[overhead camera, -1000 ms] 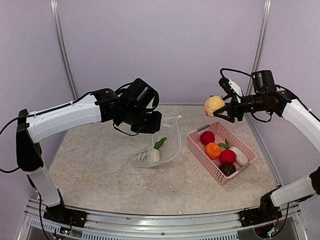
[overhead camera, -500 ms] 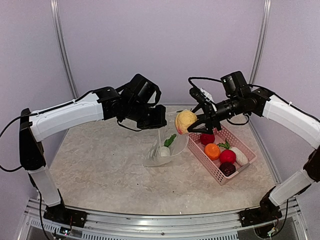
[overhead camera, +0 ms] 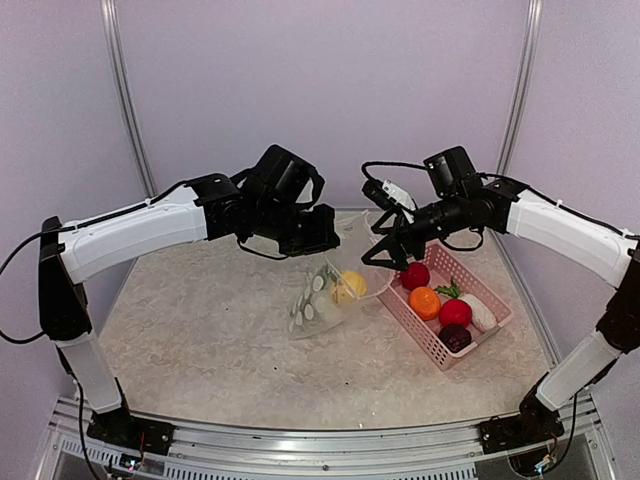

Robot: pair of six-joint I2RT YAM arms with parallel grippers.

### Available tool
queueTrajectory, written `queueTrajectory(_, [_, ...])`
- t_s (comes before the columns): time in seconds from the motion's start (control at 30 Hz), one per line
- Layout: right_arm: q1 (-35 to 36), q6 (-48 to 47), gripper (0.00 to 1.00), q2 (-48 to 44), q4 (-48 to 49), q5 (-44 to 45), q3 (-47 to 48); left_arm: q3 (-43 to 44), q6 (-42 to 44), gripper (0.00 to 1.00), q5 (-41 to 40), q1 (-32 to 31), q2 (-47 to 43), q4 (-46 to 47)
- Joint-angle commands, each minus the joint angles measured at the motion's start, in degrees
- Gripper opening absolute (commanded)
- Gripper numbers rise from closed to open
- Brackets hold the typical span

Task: Place the food in the zip-top bag and seal the zipper
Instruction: Place the fake fruit in the zipper food storage bag.

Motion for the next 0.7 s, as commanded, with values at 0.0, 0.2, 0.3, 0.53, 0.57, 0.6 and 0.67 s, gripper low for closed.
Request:
queueTrajectory(0.0, [0.43, 1.14, 0.94, -2.64, 0.26, 1.29, 1.75, -1.36, -0.34, 0.0, 0.57, 0.64, -1.62, 1.28])
queueTrajectory(0.2, [0.23, -0.72, 0.91, -7.13, -1.05, 5.12, 0.58, -3.27, -0.48, 0.0, 0.1, 1.61, -2.53, 0.52])
queueTrajectory(0.3, [-1.43, -1.7, 0.91, -9.95, -1.71, 7.2, -1.05, -4.49, 0.5, 0.0, -2.8, 2.02, -3.92, -1.84])
queueTrajectory(0.53, [-10.86, -2.72, 0.83, -13.92, -5.69, 6.6, -5.57, -5.96, 3.11, 0.0, -9.37, 2.61, -9.11, -11.62])
queueTrajectory(0.57, [-12.69, -3.09, 0.82, -13.87, -6.41, 6.22, -6.33, -5.76, 3.42, 0.0, -9.67, 2.6, -9.62, -12.9])
queueTrajectory(0.6, [-14.22, -3.33, 0.79, -13.79, -6.83, 6.58, -7.33, -5.58, 3.7, 0.0, -9.73, 2.62, -10.5, -13.82])
queueTrajectory(0.67, [-16.97, -3.72, 0.75, -13.04, -7.64, 9.33, -8.89, -5.14, 4.08, 0.0, -9.37, 2.6, -11.51, -15.23])
